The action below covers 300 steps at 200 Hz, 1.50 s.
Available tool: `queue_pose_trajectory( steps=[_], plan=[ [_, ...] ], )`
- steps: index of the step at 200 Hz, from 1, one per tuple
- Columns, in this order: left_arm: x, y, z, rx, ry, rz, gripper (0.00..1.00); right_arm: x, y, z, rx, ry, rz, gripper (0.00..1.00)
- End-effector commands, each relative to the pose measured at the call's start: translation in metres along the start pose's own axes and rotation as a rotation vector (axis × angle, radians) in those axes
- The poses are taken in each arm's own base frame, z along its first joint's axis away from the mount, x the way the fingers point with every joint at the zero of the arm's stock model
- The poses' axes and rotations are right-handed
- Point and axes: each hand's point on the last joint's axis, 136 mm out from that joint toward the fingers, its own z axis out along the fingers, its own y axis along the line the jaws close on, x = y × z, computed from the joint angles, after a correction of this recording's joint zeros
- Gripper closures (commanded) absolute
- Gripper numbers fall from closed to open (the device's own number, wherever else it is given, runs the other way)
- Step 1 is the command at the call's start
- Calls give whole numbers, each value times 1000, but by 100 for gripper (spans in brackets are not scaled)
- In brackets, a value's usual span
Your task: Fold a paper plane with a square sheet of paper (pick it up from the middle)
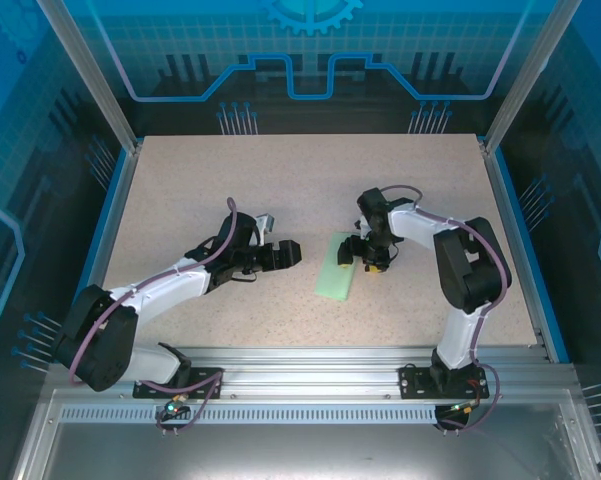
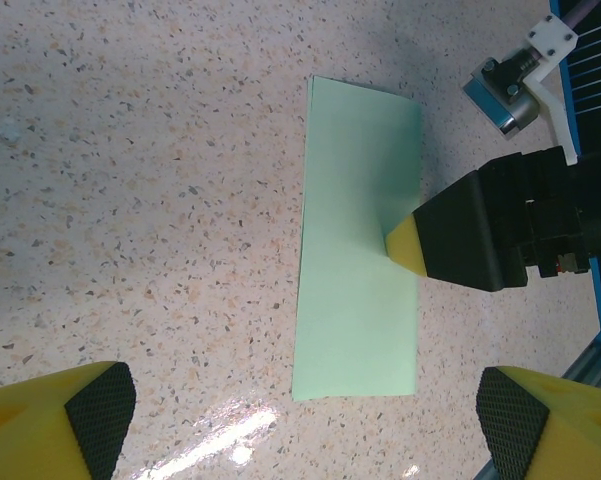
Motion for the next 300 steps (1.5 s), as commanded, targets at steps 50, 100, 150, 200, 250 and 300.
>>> queue_pose_trajectory(
  steps=[50,100,150,200,250,300],
  plan=[
    [-5,-11,2,32,14,26,8,7,-7,36,69,66,-69,26],
    [-5,-12,2,35,17,28,9,6,-11,37,90,66,-52,26],
    [-4,-13,5,43,30,24,15,5,-15,41,109,68,-30,27],
    [-2,-16,14,59,60,13,43,6,-18,43,123,75,-30,27],
    [3,-30,40,73,134,13,99,7,-21,48,129,84,-23,27],
    [7,-42,75,75,204,4,100,8,-22,52,137,92,-24,27]
  ],
)
